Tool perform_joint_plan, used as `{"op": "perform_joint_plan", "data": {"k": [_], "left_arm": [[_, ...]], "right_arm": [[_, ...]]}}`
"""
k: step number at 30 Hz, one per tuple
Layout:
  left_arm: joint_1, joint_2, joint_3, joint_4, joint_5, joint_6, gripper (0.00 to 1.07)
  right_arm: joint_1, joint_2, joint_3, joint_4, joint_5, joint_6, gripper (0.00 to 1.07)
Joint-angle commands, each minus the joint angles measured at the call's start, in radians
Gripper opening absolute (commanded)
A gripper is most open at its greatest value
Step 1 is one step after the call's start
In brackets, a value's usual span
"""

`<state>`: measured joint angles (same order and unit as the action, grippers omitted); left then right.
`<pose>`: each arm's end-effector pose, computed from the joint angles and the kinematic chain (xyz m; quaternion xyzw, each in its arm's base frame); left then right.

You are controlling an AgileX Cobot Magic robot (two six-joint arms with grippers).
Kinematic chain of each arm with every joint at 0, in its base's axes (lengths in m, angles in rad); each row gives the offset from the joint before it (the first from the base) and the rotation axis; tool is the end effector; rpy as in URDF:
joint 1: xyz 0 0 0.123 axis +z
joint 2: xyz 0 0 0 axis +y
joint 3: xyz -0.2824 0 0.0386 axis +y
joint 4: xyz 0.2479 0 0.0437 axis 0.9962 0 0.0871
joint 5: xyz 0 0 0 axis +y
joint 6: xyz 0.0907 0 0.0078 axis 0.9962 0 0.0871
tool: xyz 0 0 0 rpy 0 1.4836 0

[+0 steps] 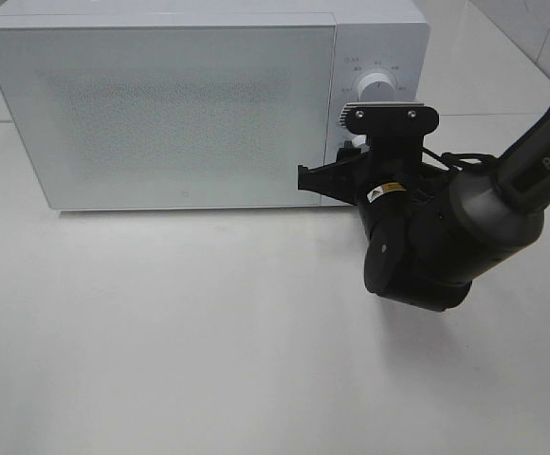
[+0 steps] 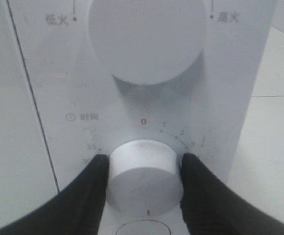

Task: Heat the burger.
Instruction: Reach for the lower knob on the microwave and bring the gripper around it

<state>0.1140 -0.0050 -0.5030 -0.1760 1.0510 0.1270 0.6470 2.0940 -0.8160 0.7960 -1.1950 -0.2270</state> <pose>-0.0046 -0.0145 0.2798 0.0088 0.8453 -0.0238 0.5338 0.3200 0.1660 0.1144 0.0471 0.7399 -0.0141 0.6709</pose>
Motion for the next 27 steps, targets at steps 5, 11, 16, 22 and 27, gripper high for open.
{"op": "perform_joint_plan", "data": {"k": [5, 11, 16, 22, 27], "left_arm": [[0.005, -0.019, 0.002, -0.004, -0.011, -0.004, 1.00], [0.005, -0.019, 0.002, -0.004, -0.011, -0.004, 1.00], [0.005, -0.019, 0.002, -0.004, -0.011, -0.004, 1.00], [0.005, -0.019, 0.002, -0.004, -0.011, -0.004, 1.00], [0.005, -0.019, 0.002, -0.004, -0.011, -0.004, 1.00]], "right_arm": [[-0.004, -0.002, -0.014, -0.055, -0.046, 0.037, 0.00], [-0.004, -0.002, -0.014, -0.120, -0.042, 0.196, 0.00], [-0.004, -0.002, -0.014, -0.179, -0.013, 0.454, 0.00], [-0.004, -0.002, -0.014, -0.248, -0.012, 0.688, 0.00], [-0.004, -0.002, -0.014, -0.282, -0.011, 0.949, 0.00]]}}
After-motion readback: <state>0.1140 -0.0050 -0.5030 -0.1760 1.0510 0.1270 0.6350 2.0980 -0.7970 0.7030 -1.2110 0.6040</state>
